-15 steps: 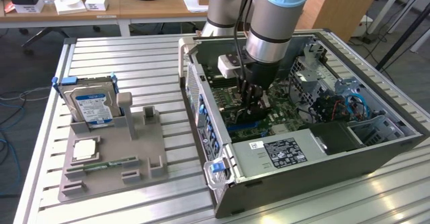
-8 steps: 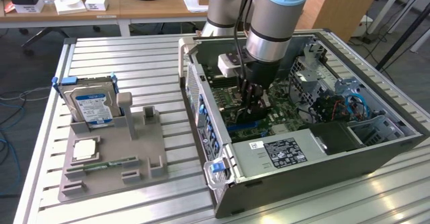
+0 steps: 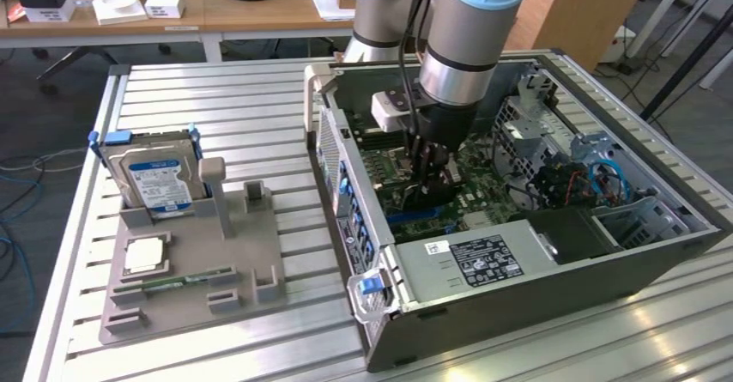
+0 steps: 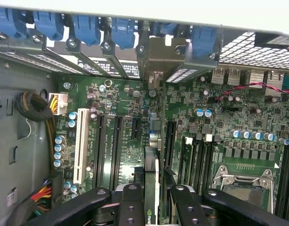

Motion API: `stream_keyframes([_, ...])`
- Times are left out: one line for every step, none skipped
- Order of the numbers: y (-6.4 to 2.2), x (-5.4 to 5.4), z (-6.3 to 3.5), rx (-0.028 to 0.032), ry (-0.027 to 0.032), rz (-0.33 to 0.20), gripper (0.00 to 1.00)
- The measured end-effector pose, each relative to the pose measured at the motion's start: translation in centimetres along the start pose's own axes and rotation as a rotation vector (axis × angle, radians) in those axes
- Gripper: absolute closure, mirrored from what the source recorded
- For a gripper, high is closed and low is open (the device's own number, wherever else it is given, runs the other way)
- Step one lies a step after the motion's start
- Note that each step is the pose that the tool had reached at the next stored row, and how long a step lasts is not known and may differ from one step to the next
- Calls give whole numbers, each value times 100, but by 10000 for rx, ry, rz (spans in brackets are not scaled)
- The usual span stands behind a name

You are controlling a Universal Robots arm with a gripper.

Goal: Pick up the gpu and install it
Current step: 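Insert the gpu into the slot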

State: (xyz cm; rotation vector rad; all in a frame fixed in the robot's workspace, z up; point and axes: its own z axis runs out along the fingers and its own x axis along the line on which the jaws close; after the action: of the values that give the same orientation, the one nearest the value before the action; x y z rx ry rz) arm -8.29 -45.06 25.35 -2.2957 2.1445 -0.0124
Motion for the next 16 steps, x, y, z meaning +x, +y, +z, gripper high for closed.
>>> stream_keyframes([0,0,0,0,0,6,74])
stream_keyframes([0,0,0,0,0,13,74])
stream_keyframes([0,0,0,0,1,23,74])
stream_keyframes([0,0,0,-1,0,31,74])
stream_keyframes([0,0,0,-1,0,39,74])
stream_keyframes([0,0,0,-1,0,43,74])
stream_keyframes([0,0,0,0,1,50,74])
stream_keyframes([0,0,0,-1,0,55,74])
stream_keyframes([0,0,0,-1,0,58,74])
stream_keyframes([0,0,0,0,0,63,74])
stream_keyframes([0,0,0,-1,1,70,74])
stream_keyframes([0,0,0,-1,0,78,74])
stream_keyframes([0,0,0,-1,1,89,74])
stream_keyframes([0,0,0,0,1,100,74])
stream_keyframes([0,0,0,-1,1,109,74])
stream_keyframes([0,0,0,-1,0,121,74])
